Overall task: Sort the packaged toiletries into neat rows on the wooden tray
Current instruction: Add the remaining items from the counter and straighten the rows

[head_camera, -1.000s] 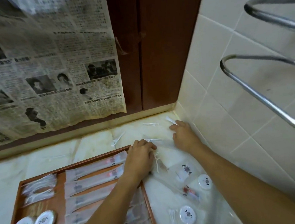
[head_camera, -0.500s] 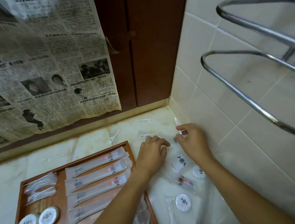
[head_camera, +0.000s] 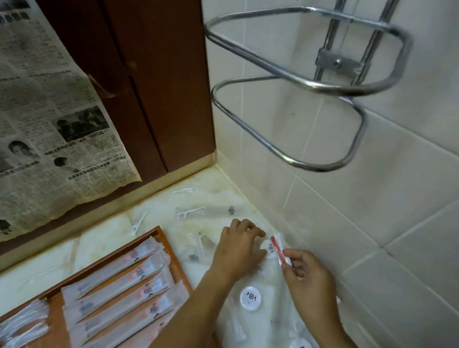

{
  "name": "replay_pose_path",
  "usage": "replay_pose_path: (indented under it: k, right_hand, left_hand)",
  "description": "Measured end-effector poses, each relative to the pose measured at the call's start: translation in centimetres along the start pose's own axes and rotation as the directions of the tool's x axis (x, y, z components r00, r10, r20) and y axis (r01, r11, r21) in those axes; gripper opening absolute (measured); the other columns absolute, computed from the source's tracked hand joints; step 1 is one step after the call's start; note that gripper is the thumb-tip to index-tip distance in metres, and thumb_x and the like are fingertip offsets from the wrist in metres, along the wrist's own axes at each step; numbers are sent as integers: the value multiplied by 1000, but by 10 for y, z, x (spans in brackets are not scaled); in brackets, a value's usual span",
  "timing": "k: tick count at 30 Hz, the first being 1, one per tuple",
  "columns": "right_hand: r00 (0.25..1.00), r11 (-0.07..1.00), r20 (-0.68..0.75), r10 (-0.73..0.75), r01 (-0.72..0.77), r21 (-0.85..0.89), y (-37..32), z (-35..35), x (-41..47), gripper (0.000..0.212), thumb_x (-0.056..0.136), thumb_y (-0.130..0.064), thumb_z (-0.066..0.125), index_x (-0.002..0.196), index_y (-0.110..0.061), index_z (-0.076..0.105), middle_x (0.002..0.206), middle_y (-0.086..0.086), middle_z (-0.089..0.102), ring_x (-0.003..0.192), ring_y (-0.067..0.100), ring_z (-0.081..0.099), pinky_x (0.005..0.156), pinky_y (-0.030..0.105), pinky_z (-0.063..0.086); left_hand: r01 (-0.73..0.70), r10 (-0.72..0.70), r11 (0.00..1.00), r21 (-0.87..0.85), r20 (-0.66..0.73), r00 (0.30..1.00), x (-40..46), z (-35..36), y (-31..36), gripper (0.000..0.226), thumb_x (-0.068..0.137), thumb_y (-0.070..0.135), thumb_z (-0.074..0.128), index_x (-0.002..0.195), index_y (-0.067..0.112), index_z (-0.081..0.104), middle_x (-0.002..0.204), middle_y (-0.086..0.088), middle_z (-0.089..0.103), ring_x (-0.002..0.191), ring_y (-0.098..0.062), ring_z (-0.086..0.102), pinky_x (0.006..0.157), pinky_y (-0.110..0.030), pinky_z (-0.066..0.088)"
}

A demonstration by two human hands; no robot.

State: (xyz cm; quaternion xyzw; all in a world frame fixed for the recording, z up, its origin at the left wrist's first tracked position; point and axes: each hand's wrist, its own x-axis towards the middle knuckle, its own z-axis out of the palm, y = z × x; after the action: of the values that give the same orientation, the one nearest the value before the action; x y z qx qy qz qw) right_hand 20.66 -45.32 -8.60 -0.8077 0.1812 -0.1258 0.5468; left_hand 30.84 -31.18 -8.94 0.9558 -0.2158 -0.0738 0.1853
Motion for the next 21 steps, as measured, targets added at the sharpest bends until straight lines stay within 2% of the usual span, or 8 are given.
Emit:
replay_pose_path:
  k: [4, 8, 12, 17, 21]
  right_hand:
    - [999, 999, -40, 35, -35, 3, 12, -12, -5, 36, 81, 1, 73, 88, -34, 66, 83, -7, 72, 75, 5, 67, 65, 16, 52]
    - [998, 999, -38, 45, -44, 22, 14, -17, -4, 33, 83, 0, 72, 88, -32, 67, 84, -8, 72, 76, 8, 68, 67, 26, 55]
    - [999, 1000, -34, 22, -22, 22, 13, -17, -3, 31, 84, -3, 71, 91, -33, 67, 86, -11, 72, 76, 9, 68, 68, 26, 55]
    - [999, 997, -7, 37, -37, 74, 7, -8, -2, 24, 85, -5, 70, 95, -27, 70, 86, -10, 73, 79, 13, 68, 72, 30, 56]
    - [999, 992, 42, 16, -21, 123, -8, 12, -5, 26, 86, -2, 69, 92, -27, 70, 86, -7, 73, 79, 14, 69, 73, 30, 56]
  left_hand:
    - [-85, 78, 989, 118, 65, 995, 7, 9, 10, 59, 78, 51, 67, 131, 29, 56, 129, 5, 48, 121, -21, 38, 97, -35, 31]
    - [-91, 86, 988, 124, 50, 995, 13, 13, 12, 57, 77, 52, 68, 128, 28, 57, 124, 5, 49, 118, -20, 38, 98, -33, 31]
    - [-97, 97, 991, 92, -3, 995, 10, 13, 13, 49, 82, 52, 64, 124, 27, 60, 123, 5, 50, 118, -19, 40, 96, -32, 31]
    - [-33, 31, 999, -14, -139, 990, -6, 0, 2, 47, 82, 50, 65, 121, 24, 63, 117, 7, 56, 115, -17, 44, 91, -28, 29]
    - [63, -82, 994, -90, -218, 972, -31, -22, -14, 46, 80, 49, 68, 117, 21, 63, 110, 4, 62, 110, -19, 50, 92, -30, 36]
